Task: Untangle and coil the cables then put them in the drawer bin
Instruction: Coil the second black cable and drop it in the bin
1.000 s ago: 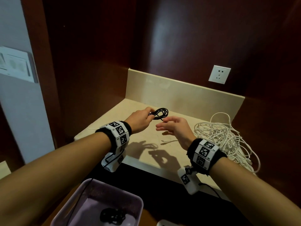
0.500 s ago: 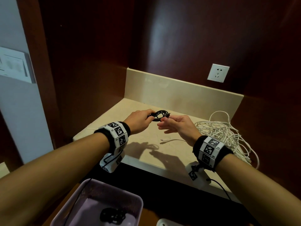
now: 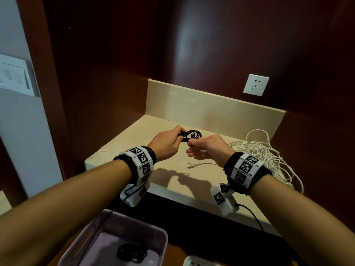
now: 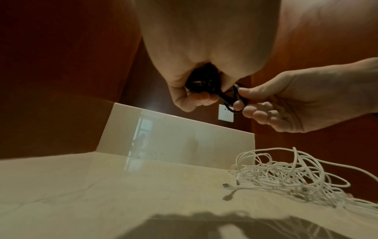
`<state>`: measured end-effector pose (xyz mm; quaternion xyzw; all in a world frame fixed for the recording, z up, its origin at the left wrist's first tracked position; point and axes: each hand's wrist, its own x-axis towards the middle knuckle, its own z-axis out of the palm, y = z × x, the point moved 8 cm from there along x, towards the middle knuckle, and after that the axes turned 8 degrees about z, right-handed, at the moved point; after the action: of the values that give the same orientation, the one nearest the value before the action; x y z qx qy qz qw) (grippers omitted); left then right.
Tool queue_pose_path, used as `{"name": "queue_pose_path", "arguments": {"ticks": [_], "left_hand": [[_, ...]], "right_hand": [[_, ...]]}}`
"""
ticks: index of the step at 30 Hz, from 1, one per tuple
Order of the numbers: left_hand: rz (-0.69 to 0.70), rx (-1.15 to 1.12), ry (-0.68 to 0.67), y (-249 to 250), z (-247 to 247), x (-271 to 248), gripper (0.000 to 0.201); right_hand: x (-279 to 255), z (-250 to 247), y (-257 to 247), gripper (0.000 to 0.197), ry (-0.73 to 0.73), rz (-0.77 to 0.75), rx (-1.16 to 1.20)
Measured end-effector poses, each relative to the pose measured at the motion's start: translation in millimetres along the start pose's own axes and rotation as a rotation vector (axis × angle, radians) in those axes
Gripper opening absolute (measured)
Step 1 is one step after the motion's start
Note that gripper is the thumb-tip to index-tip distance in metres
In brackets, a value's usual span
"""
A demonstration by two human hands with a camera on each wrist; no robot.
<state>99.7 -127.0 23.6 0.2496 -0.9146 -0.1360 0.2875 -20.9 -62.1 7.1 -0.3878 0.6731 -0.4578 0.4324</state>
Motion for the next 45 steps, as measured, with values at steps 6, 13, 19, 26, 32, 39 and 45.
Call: {"name": "queue_pose_path", "arguments": {"ticks": [6,13,19,26,32,39,45], "left_hand": [[-0.007,-0.036,0.01,-1.0,3.7,-0.7,0.025],[0.033,-0.038,-0.018,3.6,9.7,-0.5,0.024],[0.06,-0.026,-0.052,5.1,10.3,1.2,0.024],[0.056,-0.059,-0.036,3.8,2.1,3.6,0.027],[0.022,-0.149,-0.038,-0.8,3.9,4.9,0.024],[0.023,-0.192,-0.053,1.5,3.4,5.1,0.024],[0.015,-0.025,-0.085,3.5,0.9,7.1,0.024]], "right_hand": [[3.2,1.5,5.7,0.018,-0.051,0.152,0.038],[4.3,-2.4,10.6,0.014,-0.058,0.257,0.06],[4.7,-8.6,9.2,0.012,-0.016,0.244,0.132],[0.4,-13.0,-2.4,0.016,0.038,0.075,0.028],[3.4,-10.9,-6.7,0.028,0.112,-0.104,-0.058],[4.7,-14.3,-11.5,0.01,0.132,-0.12,-0.042],[6.3,-15.5,-13.6,0.02,0.13,-0.137,-0.054]]}}
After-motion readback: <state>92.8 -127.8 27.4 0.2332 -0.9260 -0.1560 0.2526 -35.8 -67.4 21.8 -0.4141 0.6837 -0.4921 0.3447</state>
